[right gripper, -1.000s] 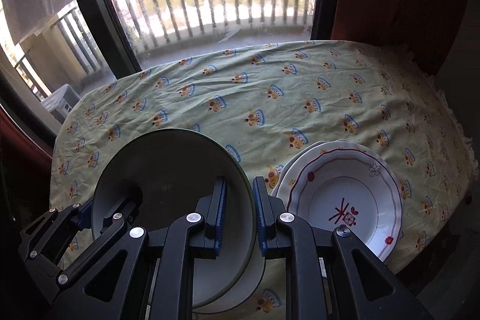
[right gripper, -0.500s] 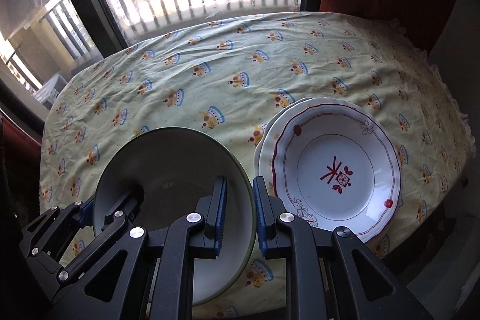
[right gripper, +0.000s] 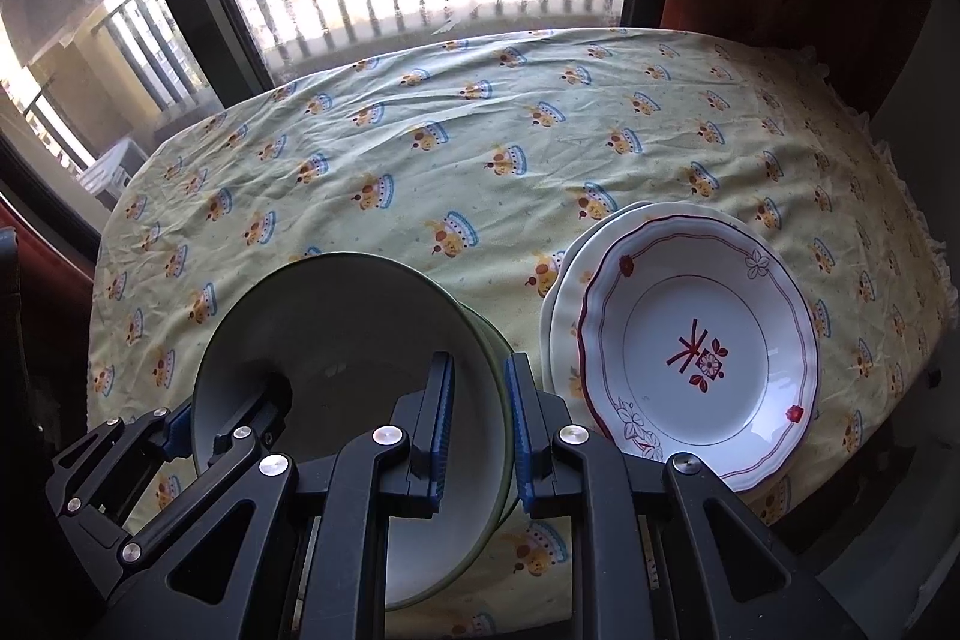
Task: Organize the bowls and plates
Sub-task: 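Carry the held bowl with both tools to the bowls beside the plates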
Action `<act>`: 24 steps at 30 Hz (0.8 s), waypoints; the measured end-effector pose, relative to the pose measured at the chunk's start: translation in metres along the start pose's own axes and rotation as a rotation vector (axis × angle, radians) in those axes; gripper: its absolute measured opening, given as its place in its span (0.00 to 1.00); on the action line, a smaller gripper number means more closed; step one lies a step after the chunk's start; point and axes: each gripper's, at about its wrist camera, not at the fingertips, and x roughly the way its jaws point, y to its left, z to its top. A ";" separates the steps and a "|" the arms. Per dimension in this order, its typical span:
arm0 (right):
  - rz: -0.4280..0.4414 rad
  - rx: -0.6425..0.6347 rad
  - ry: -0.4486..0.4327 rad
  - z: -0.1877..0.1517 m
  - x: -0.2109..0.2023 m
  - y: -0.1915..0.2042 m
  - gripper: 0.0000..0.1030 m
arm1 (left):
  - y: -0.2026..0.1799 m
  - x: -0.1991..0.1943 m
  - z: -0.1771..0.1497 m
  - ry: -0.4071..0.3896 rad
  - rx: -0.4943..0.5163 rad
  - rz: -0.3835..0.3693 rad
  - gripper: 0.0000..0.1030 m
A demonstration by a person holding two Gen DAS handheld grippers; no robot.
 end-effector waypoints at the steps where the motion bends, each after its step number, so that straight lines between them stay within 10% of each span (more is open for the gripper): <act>1: 0.001 0.003 0.000 0.000 -0.001 -0.001 0.21 | 0.000 0.000 0.000 -0.001 -0.001 -0.002 0.21; 24: -0.054 -0.013 0.033 0.004 0.026 -0.003 0.20 | -0.007 0.036 0.000 0.102 -0.009 -0.032 0.22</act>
